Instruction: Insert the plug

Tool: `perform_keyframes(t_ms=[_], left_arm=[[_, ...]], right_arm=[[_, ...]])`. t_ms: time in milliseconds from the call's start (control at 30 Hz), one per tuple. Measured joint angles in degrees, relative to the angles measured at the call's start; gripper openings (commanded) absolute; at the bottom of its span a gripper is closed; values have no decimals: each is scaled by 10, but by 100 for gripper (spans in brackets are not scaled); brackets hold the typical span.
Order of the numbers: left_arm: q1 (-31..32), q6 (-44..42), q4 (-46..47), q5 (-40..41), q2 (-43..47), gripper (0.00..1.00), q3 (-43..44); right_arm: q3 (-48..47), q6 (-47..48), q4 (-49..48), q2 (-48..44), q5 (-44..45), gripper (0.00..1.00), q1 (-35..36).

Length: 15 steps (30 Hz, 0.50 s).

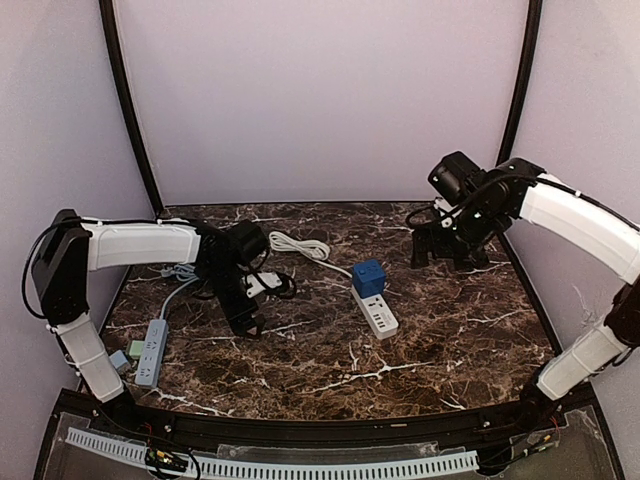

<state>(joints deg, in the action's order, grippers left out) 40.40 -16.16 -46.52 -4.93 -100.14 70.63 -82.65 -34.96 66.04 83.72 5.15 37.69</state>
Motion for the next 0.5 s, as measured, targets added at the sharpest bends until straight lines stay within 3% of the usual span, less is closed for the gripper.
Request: perform_keyframes(t_ms=[267, 500], left_arm=[[-6, -183, 43, -2, 39, 95, -60], [-50, -279, 100, -54, 78, 92, -134]], right_arm=[[21, -12, 5, -29, 0, 98, 0], [40, -22, 12, -52, 0, 98, 0]])
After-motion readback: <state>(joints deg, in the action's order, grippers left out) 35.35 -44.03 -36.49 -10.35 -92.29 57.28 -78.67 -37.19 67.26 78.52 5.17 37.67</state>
